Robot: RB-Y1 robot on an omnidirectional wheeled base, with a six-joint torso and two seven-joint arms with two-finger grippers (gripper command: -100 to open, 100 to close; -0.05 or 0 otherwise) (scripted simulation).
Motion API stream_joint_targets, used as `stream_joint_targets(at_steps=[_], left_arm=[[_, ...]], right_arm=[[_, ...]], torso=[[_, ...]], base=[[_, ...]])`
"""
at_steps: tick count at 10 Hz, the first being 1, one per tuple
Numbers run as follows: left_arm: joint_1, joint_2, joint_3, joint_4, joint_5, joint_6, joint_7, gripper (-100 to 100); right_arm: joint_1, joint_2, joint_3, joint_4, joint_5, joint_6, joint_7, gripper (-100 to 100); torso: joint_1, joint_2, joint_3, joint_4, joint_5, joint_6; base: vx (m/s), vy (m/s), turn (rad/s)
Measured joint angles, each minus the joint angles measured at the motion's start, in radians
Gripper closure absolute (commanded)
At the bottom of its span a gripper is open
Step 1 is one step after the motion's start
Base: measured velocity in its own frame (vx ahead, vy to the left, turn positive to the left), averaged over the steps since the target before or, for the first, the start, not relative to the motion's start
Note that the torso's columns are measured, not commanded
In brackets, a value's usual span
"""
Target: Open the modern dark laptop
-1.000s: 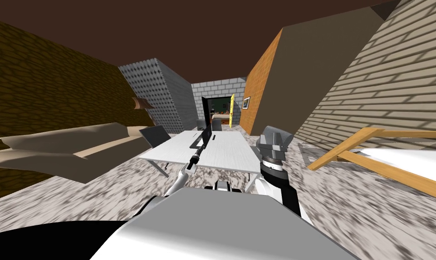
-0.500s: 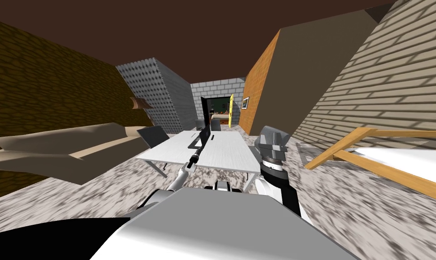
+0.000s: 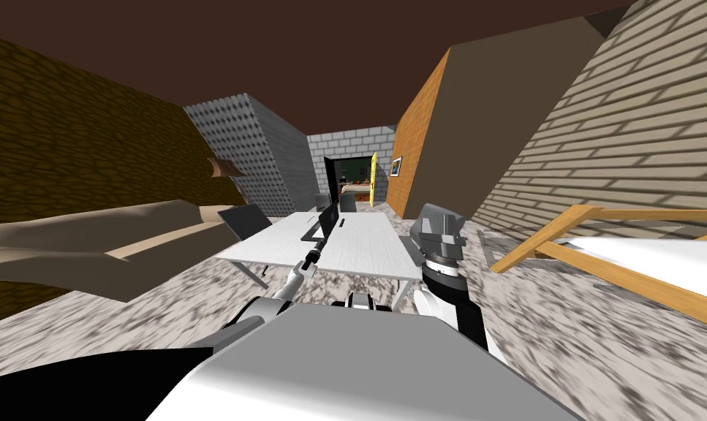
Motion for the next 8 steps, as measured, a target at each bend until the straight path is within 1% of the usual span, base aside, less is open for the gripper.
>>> stream_joint_targets(at_steps=[1, 2, 3, 4, 6, 7, 8], left_arm=[[-0.007, 0.007, 0.001, 0.013, -0.003, 0.000, -0.004, -100], [-0.007, 0.008, 0.001, 0.014, -0.003, 0.001, -0.004, -100], [-0.015, 0.005, 0.019, 0.028, 0.002, -0.001, -0.017, -100], [-0.014, -0.001, 0.046, 0.019, 0.012, 0.009, -0.035, -100], [-0.035, -0.007, 0.107, 0.060, 0.030, 0.007, -0.089, -100], [-0.024, -0.012, 0.136, 0.029, 0.038, 0.033, -0.112, -100], [-0.028, -0.014, 0.150, 0.034, 0.043, 0.040, -0.126, -100]], right_arm=[[0.000, 0.000, 0.000, 0.000, 0.000, 0.000, 0.000, 0], [0.000, 0.000, 0.000, 0.000, 0.000, 0.000, 0.000, 0], [0.000, 0.000, 0.000, 0.000, 0.000, 0.000, 0.000, 0], [0.000, 0.000, 0.000, 0.000, 0.000, 0.000, 0.000, 0], [0.000, 0.000, 0.000, 0.000, 0.000, 0.000, 0.000, 0], [0.000, 0.000, 0.000, 0.000, 0.000, 0.000, 0.000, 0], [0.000, 0.000, 0.000, 0.000, 0.000, 0.000, 0.000, 0]], torso=[[-0.001, -0.001, 0.000, 0.000, 0.000, 0.000], [-0.001, -0.001, -0.001, 0.000, 0.000, 0.000], [0.000, 0.000, 0.000, 0.000, 0.000, 0.001], [0.001, 0.002, 0.001, 0.000, -0.001, -0.001], [-0.002, 0.001, 0.001, 0.000, 0.000, 0.000], [-0.002, 0.000, 0.000, 0.000, -0.001, 0.000], [-0.003, -0.003, -0.002, -0.001, -0.001, -0.001]], base=[[-0.002, -0.016, -0.001], [-0.026, 0.025, -0.216], [-0.065, 0.089, -0.553], [-0.088, 0.106, -0.163], [-0.106, 0.092, -0.329], [-0.067, 0.067, -0.090], [-0.044, 0.052, -0.203]])
